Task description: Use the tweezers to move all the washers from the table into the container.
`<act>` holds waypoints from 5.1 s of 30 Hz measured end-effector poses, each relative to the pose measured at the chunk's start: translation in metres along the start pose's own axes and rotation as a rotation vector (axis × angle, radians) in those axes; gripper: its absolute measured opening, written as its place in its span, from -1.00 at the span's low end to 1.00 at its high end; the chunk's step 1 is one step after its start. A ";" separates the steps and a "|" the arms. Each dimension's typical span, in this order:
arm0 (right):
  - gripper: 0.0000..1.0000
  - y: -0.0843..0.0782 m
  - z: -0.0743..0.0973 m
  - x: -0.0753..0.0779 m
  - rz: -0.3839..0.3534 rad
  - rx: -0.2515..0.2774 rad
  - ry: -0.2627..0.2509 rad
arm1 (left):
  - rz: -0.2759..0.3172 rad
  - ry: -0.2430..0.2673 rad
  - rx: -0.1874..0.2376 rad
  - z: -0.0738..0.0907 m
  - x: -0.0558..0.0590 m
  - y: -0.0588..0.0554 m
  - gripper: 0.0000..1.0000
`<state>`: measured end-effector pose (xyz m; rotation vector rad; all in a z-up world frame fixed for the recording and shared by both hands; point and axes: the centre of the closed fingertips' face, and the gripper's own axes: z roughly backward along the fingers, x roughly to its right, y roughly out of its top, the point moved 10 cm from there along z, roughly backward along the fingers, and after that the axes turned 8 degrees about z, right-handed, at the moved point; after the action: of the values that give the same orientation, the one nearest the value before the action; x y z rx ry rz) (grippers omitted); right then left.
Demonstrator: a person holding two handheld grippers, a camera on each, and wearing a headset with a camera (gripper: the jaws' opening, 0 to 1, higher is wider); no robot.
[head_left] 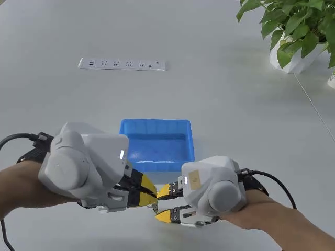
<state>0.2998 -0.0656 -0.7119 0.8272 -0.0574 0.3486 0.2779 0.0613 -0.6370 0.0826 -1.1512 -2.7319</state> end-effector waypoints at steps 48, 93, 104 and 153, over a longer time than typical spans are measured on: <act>-0.61 0.006 -0.009 0.008 -0.023 0.017 -0.018 | 0.081 -0.004 0.009 0.007 -0.013 -0.006 -0.90; -0.86 0.002 -0.014 0.010 -0.139 0.059 -0.017 | 0.084 -0.014 -0.012 0.003 -0.018 -0.009 -0.88; -0.86 0.003 -0.014 0.006 -0.141 0.069 -0.013 | 0.144 0.022 0.030 0.017 -0.016 -0.015 -0.57; -0.85 0.040 0.070 0.074 -0.091 0.141 -0.122 | 0.445 0.282 0.245 0.056 0.006 -0.069 0.98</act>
<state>0.3623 -0.0709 -0.6230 0.9869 -0.1096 0.2181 0.2562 0.1466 -0.6471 0.2085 -1.2395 -2.1101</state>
